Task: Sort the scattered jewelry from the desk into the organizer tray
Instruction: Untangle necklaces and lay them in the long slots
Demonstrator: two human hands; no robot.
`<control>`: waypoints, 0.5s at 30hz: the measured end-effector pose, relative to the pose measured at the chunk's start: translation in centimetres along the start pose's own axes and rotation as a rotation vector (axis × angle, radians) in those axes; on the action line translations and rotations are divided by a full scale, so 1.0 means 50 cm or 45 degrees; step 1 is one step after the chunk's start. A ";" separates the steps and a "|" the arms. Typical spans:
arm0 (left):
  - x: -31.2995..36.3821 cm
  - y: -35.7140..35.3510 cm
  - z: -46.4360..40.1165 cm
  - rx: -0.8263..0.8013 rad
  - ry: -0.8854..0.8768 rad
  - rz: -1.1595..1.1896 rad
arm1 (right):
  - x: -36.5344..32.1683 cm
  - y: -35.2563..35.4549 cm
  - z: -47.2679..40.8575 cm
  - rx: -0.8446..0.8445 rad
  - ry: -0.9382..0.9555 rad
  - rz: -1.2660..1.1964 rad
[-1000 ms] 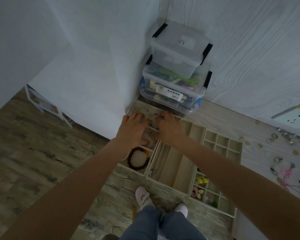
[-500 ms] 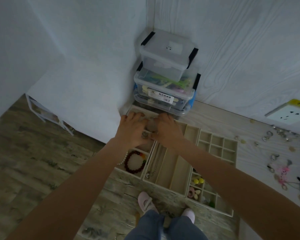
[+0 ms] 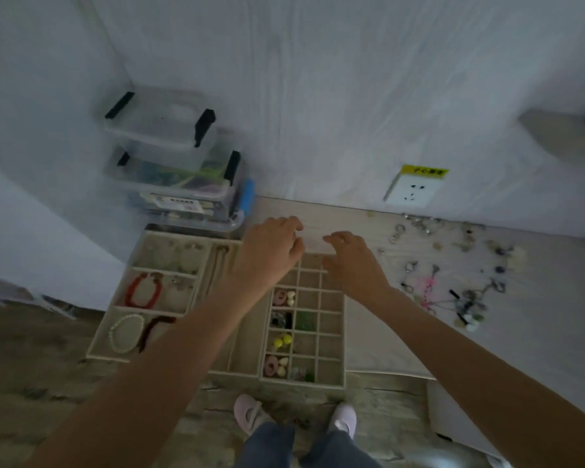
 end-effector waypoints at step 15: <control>0.332 -0.318 -0.069 -0.787 -0.268 -0.245 | 0.427 -0.004 0.158 -0.260 -0.306 0.047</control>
Point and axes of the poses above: each hand's wrist, its own z-axis away from the middle knuckle, its own y-axis out of the back of the hand, x = y × z, the point moved 1 cm from there along -z, towards the middle knuckle, and after that the axes turned 7 degrees about z, right-handed, at the moved point
